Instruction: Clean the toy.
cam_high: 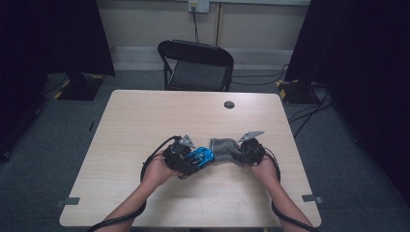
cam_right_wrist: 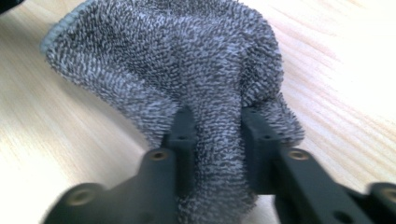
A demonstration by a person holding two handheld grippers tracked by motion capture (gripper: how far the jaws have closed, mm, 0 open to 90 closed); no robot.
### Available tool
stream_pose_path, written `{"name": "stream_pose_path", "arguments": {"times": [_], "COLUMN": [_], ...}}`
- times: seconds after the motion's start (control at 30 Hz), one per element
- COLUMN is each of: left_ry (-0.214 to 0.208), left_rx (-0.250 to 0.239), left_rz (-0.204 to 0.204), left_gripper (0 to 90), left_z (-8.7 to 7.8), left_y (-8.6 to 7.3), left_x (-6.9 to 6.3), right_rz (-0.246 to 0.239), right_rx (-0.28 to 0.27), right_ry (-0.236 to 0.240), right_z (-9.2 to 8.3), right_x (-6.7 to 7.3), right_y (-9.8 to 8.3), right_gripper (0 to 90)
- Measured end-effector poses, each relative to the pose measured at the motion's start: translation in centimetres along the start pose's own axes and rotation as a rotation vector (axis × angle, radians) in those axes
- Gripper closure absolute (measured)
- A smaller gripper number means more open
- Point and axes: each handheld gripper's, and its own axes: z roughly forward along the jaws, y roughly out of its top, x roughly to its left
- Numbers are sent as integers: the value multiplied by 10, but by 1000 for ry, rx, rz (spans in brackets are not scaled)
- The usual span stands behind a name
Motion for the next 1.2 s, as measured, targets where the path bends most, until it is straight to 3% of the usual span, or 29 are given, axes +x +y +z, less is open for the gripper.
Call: {"name": "stream_pose_path", "arguments": {"times": [0.1,0.17,0.23,0.33,0.43,0.57,0.63,0.7,0.8,0.97,1.2], "left_ry": [-14,-23,-26,-34,-25,-3,10,25,47,72,90], "left_rx": [-4,-6,-12,-18,-11,-14,-12,-5,5,9,6], "left_rz": [9,24,35,40,26,-2,-25,-48,-58,-71,-98], "left_gripper": [283,283,283,284,283,283,284,284,283,283,284], "left_z": [0,0,-1,1,6,10,10,11,10,9,10], "left_y": [1,4,7,13,15,15,13,11,8,7,4], "left_x": [-5,-8,-11,-11,-7,2,9,14,21,28,35], "right_rz": [89,149,175,163,164,107,84,93,100,63,51], "right_rx": [-3,-34,-66,-105,-149,-130,-131,-144,-161,-166,-165], "right_ry": [31,29,31,29,60,106,121,131,156,185,198], "right_z": [-1,-4,-8,-11,-12,-10,-9,-9,-12,-14,-17], "right_x": [-7,-12,-14,-10,-3,13,18,19,19,26,29], "right_y": [2,6,11,25,38,48,48,46,44,43,36], "right_gripper": [765,768,770,769,769,770,770,771,772,772,772]}}
